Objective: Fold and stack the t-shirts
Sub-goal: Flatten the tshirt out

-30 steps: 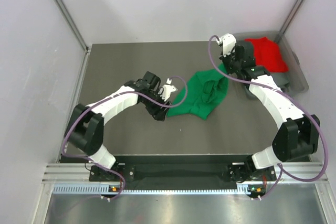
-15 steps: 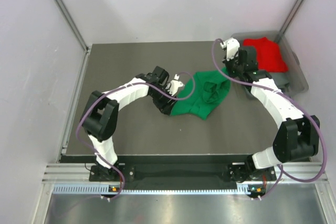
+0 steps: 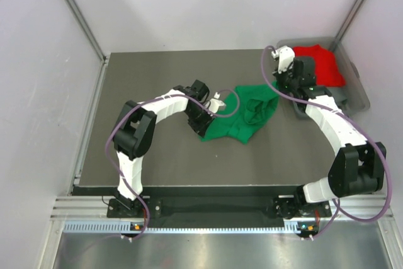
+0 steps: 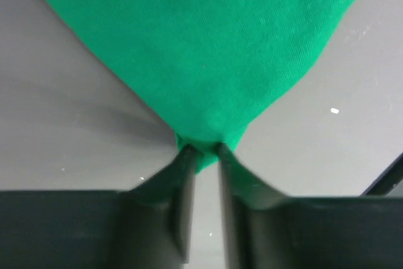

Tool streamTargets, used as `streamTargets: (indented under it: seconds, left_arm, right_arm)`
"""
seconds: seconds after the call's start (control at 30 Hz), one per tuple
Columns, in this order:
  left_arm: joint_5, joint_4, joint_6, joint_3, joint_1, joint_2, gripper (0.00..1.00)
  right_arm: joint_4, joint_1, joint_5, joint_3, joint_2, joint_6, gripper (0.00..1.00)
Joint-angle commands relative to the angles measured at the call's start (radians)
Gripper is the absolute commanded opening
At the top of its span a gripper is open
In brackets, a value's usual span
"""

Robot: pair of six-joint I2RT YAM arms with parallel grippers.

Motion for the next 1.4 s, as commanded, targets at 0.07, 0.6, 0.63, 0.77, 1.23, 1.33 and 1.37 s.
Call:
streamTargets:
  seconds: [0.07, 0.6, 0.63, 0.77, 1.23, 1.33, 1.37]
  left_arm:
    - [0.028, -0.051, 0.04, -0.005, -0.002, -0.093, 0.0]
    - [-0.164, -0.162, 0.153, -0.104, 0.172, -0.737, 0.0]
    - [-0.161, -0.168, 0.158, -0.102, 0.188, -0.762, 0.0]
    - [-0.161, -0.177, 0.17, -0.13, 0.24, -0.875, 0.0]
    - [-0.23, 0.056, 0.052, -0.266, 0.254, -0.652, 0.0]
    - [-0.191, 0.076, 0.034, -0.291, 0.255, -0.656, 0.0]
    - [-0.185, 0.079, 0.032, -0.311, 0.254, -0.662, 0.0]
  right_arm:
    - [0.04, -0.019, -0.042, 0.013, -0.047, 0.025, 0.0]
    - [-0.055, -0.018, -0.24, 0.021, -0.41, -0.044, 0.0]
    - [-0.083, -0.018, -0.246, 0.019, -0.422, -0.04, 0.0]
    - [-0.107, -0.018, -0.202, -0.054, -0.461, -0.021, 0.0]
    - [-0.115, 0.048, -0.134, -0.149, -0.286, -0.081, 0.38]
    - [-0.14, 0.141, -0.188, -0.177, -0.289, -0.172, 0.43]
    - [-0.14, 0.158, -0.208, -0.188, -0.283, -0.196, 0.46]
